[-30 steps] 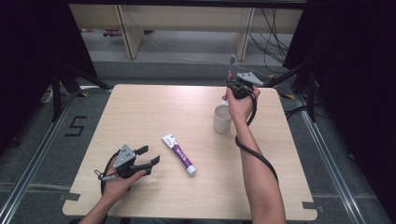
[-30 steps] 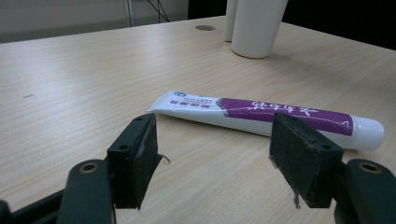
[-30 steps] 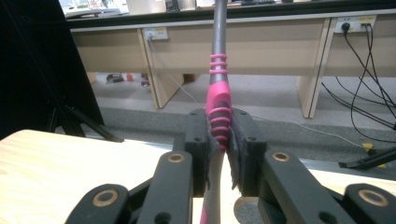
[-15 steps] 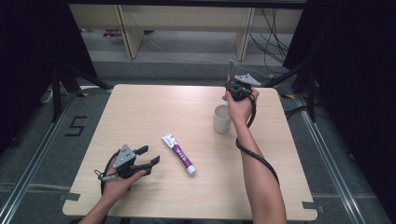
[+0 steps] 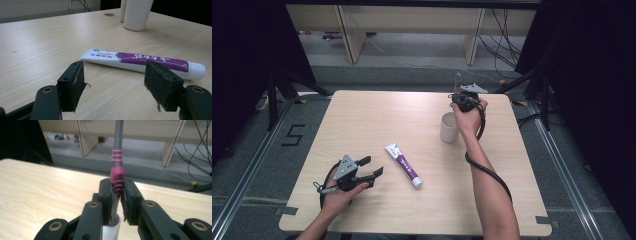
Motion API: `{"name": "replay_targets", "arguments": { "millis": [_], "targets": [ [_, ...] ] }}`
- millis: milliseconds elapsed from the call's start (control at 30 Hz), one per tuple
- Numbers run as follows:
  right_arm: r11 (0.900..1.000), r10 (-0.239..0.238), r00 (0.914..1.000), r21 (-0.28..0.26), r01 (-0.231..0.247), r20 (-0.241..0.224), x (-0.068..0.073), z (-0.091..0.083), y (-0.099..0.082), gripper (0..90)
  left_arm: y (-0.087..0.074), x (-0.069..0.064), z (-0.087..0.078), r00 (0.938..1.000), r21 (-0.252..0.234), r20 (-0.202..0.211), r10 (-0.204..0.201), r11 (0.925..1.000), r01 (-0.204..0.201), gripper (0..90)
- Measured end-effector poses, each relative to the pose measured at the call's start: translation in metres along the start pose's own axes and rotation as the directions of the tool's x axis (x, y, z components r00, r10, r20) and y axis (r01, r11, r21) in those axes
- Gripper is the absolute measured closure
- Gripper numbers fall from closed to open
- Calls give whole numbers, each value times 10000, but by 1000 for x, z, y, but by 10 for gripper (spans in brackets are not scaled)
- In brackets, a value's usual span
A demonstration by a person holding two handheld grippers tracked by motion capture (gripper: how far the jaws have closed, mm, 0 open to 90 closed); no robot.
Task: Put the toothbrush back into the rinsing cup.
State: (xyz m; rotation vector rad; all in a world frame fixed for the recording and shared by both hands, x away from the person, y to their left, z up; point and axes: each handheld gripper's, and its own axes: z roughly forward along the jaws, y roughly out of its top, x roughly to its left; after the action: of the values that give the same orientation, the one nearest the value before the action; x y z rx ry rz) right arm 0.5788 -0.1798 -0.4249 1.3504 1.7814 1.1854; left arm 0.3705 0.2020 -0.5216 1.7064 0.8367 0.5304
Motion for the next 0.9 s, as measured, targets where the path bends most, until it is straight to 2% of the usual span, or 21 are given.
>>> {"name": "replay_targets", "arguments": {
  "millis": [100,133,333,367,433,467,533,633,667,767,800,867,900],
  "targets": [
    [9996,177,9998,233,-178,43,2,-1,-1,786,0,0,0,10000,26,1,15,10000,-15,323],
    [9996,-131,9999,263,130,50,1,0,-3,781,0,0,0,10000,25,1,13,10000,-13,323],
    [9976,-322,9995,609,317,69,3,0,-6,728,0,0,0,10000,16,-2,15,10000,-15,324],
    [9971,-151,9998,747,160,-121,3,1,-6,656,0,0,0,10000,25,4,32,10000,-32,323],
    [9972,-132,9999,730,136,-50,3,0,-6,633,0,0,1,10000,-62,65,20,10000,-20,324],
    [9978,6,10000,659,-11,76,5,-1,-5,589,0,0,1,10000,-43,68,33,10000,-32,324],
    [9965,95,9999,826,-88,-72,5,-2,-4,556,0,0,1,10000,-44,66,33,10000,-33,324],
    [9956,81,10000,932,-79,-20,6,-5,-4,524,0,0,1,10000,-40,70,45,10000,-45,324],
    [9948,235,9997,997,-228,-55,7,-7,-4,517,0,-1,1,10000,-40,35,52,10000,-51,324],
    [9947,112,9998,1027,-96,-146,5,-10,-4,500,0,-1,1,10000,-71,54,64,10000,-64,324],
    [9941,215,9996,1071,-197,-154,6,-12,-4,493,0,-1,1,10000,-60,50,73,10000,-73,324],
    [9934,27,9997,1151,1,-242,5,-14,-4,472,0,-1,2,10000,-42,53,76,10000,-76,324],
    [9921,115,9995,1249,-78,-284,5,-16,-4,467,0,-1,2,10000,-38,52,74,10000,-74,324]
  ]
}}
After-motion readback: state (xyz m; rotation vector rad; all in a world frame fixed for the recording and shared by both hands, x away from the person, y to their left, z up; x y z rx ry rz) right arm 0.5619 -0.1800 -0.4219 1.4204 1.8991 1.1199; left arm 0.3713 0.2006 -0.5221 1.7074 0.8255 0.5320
